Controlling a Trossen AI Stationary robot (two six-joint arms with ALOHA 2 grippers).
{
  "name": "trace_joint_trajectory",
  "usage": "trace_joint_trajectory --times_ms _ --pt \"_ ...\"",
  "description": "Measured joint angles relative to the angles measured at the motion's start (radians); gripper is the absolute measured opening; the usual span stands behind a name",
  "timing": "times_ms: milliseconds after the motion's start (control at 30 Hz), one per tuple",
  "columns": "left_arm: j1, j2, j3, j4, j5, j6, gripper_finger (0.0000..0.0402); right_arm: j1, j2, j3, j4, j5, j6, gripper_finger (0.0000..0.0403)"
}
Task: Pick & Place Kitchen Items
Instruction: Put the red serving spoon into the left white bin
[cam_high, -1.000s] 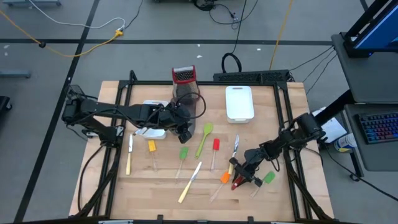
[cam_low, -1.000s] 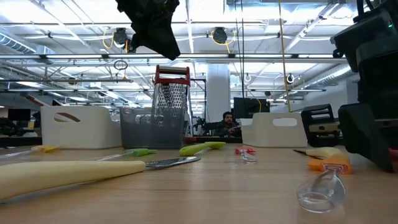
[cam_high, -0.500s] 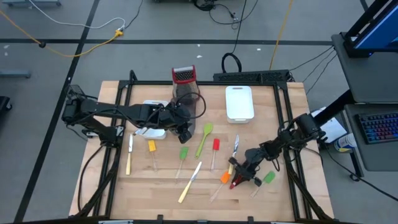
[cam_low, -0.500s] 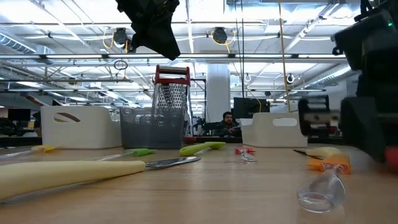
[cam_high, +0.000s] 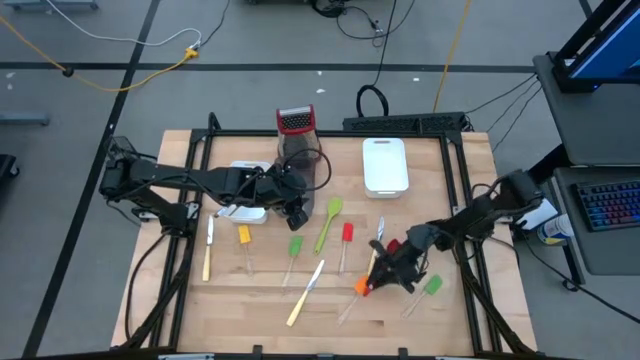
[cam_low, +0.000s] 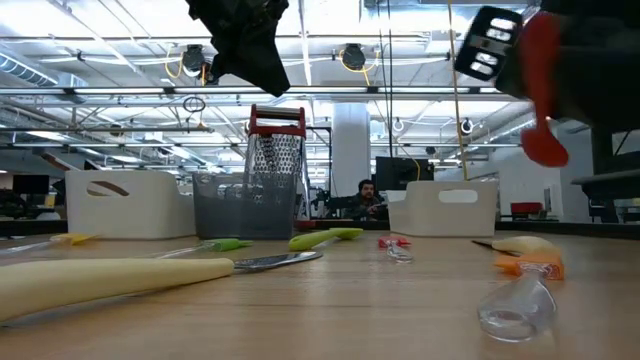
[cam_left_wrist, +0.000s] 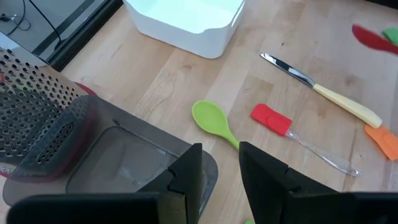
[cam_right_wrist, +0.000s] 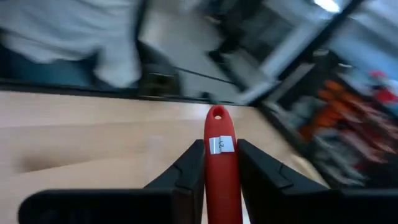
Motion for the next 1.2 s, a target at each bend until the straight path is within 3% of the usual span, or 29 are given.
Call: trace_joint_trajectory --times_ms 200,300,667,933,1200 --pt "0.000 0.000 0.000 0.000 0.000 0.001 0.0108 -0.080 -0.077 0.000 0.001 0.271 0.083 0.0066" --pt "0.000 0.000 0.000 0.000 0.000 -0.026 0.0108 -0.124 -0.077 0.000 -0.002 0.329 0.161 0.0066" --pt "0.001 0.000 0.000 -0.001 0.000 -0.074 0.0108 -0.238 -0.069 0.051 -0.010 0.329 0.346 0.0070" --pt "0.001 0.000 0.000 -0.008 0.002 0.054 0.0108 -0.279 -0.063 0.130 -0.187 0.329 0.389 0.0078" --pt "-0.018 0.016 0.000 0.020 0.010 0.094 0.0108 -0.300 -0.064 0.143 -0.172 0.325 0.434 0.0070"
